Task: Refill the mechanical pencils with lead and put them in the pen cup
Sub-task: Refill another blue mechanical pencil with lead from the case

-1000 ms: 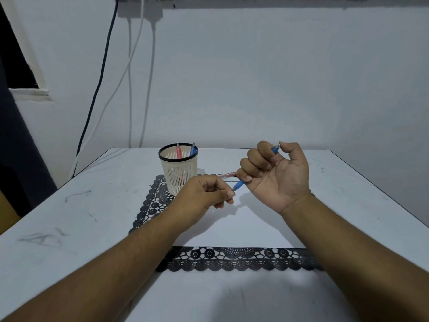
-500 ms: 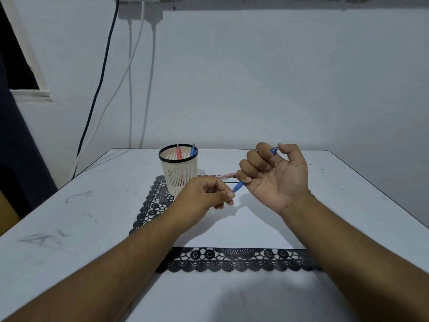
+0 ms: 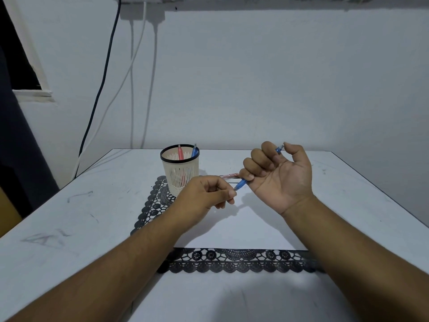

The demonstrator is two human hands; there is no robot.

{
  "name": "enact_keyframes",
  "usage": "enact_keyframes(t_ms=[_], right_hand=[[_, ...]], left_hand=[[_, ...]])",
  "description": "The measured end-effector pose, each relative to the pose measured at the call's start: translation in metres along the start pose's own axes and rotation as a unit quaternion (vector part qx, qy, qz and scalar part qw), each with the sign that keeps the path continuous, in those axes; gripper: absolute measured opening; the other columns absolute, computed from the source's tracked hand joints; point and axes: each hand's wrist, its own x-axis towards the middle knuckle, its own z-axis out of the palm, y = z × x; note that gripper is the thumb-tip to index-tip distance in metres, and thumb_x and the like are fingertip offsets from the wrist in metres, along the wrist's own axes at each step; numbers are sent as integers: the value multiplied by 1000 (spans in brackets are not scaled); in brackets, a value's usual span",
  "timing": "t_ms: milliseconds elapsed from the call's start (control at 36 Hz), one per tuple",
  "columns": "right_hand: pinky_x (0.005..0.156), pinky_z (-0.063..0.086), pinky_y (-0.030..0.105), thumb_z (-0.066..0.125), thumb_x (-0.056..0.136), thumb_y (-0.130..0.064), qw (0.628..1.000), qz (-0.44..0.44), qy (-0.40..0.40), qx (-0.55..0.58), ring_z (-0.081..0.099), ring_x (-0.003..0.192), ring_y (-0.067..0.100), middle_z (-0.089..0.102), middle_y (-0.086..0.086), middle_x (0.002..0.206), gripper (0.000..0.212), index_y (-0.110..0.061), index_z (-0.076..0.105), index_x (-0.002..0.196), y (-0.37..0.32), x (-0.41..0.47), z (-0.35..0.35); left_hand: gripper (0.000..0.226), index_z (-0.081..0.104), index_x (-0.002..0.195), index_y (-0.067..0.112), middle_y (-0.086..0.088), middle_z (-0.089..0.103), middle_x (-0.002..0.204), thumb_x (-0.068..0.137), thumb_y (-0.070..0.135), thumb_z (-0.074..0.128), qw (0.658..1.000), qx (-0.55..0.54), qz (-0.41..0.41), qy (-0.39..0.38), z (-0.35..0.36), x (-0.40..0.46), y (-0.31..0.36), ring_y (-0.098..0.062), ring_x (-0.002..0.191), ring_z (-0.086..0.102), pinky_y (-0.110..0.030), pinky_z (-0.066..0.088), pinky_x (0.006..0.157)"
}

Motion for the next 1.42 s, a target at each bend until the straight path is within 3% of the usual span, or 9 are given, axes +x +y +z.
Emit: enact_keyframes(t_ms=[389,1000,1417], right_hand=[[61,21,33,37,85,-39,1000,5,-10,-19,14,60,18,16,-2,64,30,-20,22,67,0,-1,3],[62,19,33,37,85,-38,1000,6,-11,-19,14,60,18,17,-2,64,30,-20,24,66,-2,0,1],[62,23,32,32,97,-48,996,3,26,82,17,61,18,19,-4,68,37,-22,26,72,-2,2,-3]], left_hand=[[6,75,84,5,-9,74,77,90,7,75,1000,14,2,-1,0,-1,-1,-18,65,57,-29,48,69],[7,76,83,8,-9,74,77,90,8,75,1000,10,2,-1,2,0,-1,-18,65,57,-30,48,69],[13,77,89,9,-10,73,81,94,1,68,999,-24,21,-16,-1,1,0,-19,67,57,-28,48,70]])
